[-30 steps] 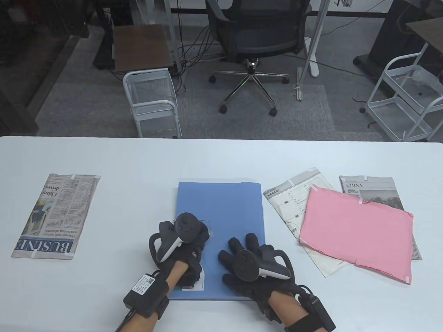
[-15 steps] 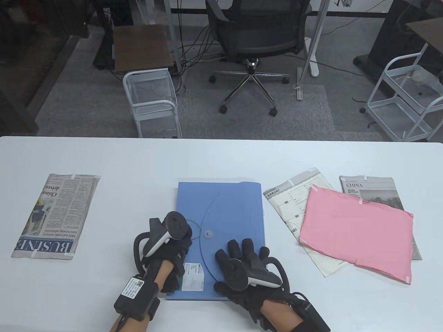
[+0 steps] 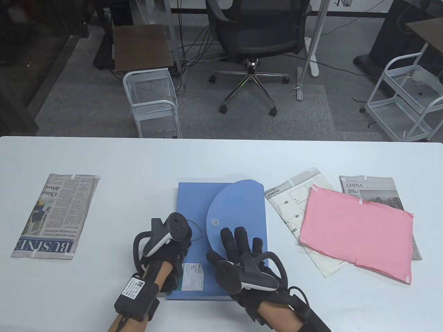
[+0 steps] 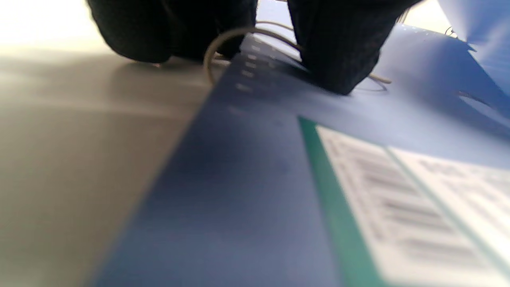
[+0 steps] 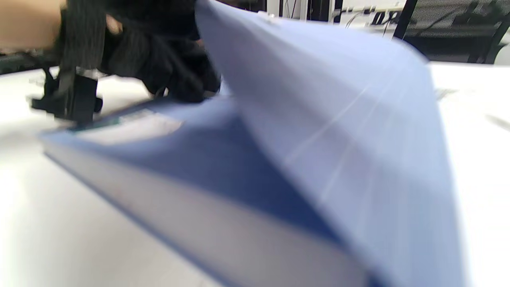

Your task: Sort materials into accordion folder compartments

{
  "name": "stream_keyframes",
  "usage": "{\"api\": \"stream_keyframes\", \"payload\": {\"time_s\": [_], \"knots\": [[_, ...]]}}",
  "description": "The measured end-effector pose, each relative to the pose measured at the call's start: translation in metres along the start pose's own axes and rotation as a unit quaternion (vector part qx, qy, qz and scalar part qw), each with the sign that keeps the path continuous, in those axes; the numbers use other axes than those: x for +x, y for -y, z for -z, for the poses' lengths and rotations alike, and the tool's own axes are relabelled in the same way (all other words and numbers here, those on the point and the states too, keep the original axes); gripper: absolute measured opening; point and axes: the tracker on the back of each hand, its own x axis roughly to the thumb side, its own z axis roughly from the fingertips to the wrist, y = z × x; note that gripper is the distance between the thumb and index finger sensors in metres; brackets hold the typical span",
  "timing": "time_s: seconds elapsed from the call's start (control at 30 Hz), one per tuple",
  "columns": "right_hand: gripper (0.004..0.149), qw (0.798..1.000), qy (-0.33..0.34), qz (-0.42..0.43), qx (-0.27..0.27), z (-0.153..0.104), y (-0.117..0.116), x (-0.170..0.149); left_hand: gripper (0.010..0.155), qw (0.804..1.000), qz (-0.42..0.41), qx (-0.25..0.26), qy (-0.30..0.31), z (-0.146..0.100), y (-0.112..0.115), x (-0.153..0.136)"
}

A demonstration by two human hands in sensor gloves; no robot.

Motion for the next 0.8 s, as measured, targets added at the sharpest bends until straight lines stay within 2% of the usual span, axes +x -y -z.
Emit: {"api": "stream_keyframes", "payload": {"time_s": [0.1,0.2,0.27,0.33,0.4,0.5,0.57,0.63,0.67,0.8], "knots": [[0.052,0.999,-0.024,0.001,-0.027,-0.021,0.032,-0.016,0.039,1.0,-0.007,0.0,0.0,0.0,0.001,-0.001],[0.053,0.994,-0.073,-0.047,-0.061,-0.039,0.063,-0.035,0.039,1.0,-0.011,0.0,-0.001,0.0,0.001,-0.001],[0.058,0.983,-0.138,-0.109,-0.052,-0.042,0.073,-0.048,0.039,1.0,-0.012,-0.002,-0.003,0.0,0.001,-0.001],[0.064,0.964,-0.201,-0.174,-0.022,-0.037,0.072,-0.069,0.039,1.0,-0.013,-0.002,-0.003,0.0,0.001,-0.001],[0.064,0.954,-0.237,-0.184,0.019,-0.028,0.061,-0.095,0.039,1.0,-0.011,-0.002,-0.003,-0.001,0.001,0.0],[0.065,0.955,-0.265,-0.105,0.086,-0.017,0.027,-0.132,0.039,1.0,-0.009,-0.004,-0.005,0.0,0.001,0.001],[0.07,0.959,-0.252,-0.057,0.115,-0.014,0.001,-0.148,0.039,1.0,-0.011,-0.006,-0.005,0.0,0.001,0.0],[0.075,0.963,-0.225,0.031,0.145,-0.013,-0.026,-0.159,0.04,1.0,-0.012,-0.005,-0.005,0.0,0.001,0.0],[0.074,0.961,-0.224,0.077,0.143,-0.014,-0.039,-0.162,0.041,1.0,-0.013,-0.009,-0.007,0.0,0.001,0.001],[0.072,0.956,-0.22,0.12,0.151,-0.017,-0.066,-0.176,0.042,1.0,-0.015,-0.01,-0.004,0.0,0.001,0.001]]}}
